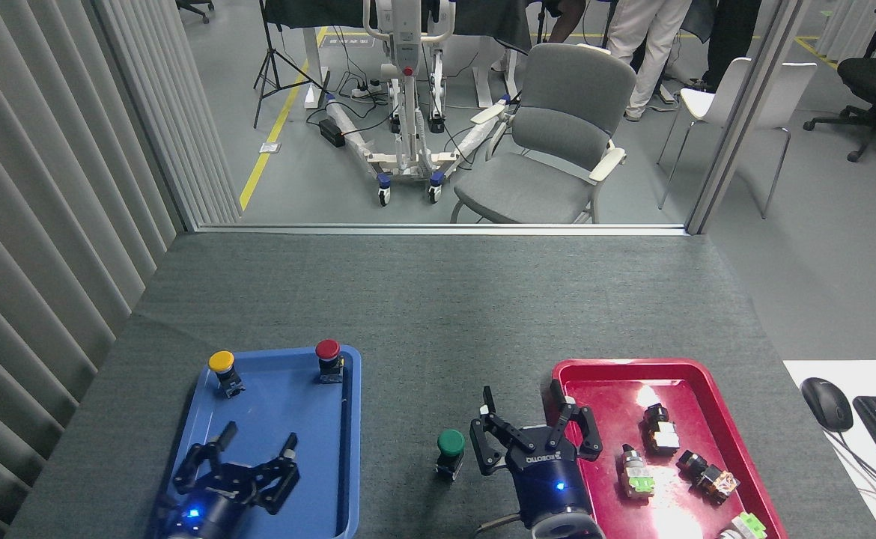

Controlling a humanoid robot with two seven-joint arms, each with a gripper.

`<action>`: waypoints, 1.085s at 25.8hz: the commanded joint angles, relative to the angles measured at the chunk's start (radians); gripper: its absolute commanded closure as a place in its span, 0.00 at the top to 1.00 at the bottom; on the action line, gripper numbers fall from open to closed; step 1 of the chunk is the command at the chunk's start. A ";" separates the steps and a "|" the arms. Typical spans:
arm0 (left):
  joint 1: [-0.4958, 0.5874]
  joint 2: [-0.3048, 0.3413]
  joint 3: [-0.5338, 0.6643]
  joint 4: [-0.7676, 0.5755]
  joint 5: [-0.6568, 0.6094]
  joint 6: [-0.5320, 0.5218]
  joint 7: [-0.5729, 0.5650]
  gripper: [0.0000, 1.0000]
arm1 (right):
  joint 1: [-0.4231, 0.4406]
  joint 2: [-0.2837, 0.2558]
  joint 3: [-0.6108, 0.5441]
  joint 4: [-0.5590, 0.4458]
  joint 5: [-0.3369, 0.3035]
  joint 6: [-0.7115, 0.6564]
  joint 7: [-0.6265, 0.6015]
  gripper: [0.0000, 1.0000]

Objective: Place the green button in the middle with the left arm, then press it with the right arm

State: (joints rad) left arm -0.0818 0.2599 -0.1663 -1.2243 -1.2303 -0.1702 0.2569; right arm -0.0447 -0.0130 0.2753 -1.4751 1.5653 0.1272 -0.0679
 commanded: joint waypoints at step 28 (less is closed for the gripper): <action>-0.093 0.010 0.156 0.121 0.097 0.055 -0.048 0.99 | -0.084 0.122 0.140 0.260 0.042 0.012 -0.020 0.00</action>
State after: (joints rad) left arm -0.1747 0.2706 -0.0128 -1.1045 -1.1339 -0.1161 0.2082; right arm -0.1276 0.1084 0.4172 -1.2321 1.6090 0.1382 -0.0865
